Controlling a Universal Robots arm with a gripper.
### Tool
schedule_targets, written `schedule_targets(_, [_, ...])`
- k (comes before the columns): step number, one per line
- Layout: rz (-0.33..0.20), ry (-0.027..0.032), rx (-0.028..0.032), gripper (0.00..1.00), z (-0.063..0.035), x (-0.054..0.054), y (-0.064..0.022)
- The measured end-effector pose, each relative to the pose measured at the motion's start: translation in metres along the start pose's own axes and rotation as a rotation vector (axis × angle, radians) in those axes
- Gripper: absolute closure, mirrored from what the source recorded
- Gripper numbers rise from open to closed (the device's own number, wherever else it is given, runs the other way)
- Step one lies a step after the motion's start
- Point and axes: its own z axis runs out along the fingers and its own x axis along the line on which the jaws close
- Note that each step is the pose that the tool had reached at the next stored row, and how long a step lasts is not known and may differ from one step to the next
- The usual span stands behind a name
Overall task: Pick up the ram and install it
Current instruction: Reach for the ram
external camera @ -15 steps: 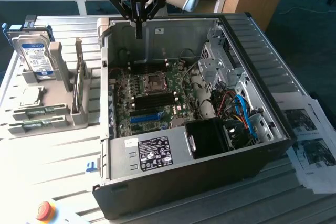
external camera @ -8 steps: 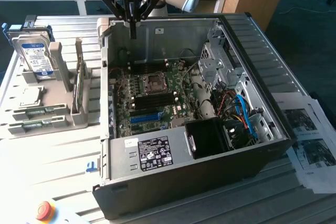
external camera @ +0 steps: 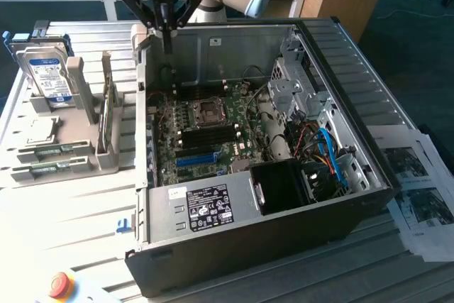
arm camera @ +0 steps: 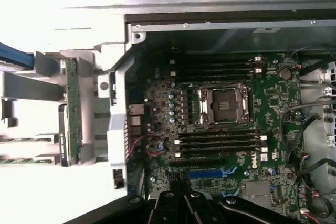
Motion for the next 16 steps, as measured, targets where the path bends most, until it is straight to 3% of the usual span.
schedule_targets(16, [0.0, -0.0001, 0.0, 0.9, -0.0006, 0.058, -0.0043])
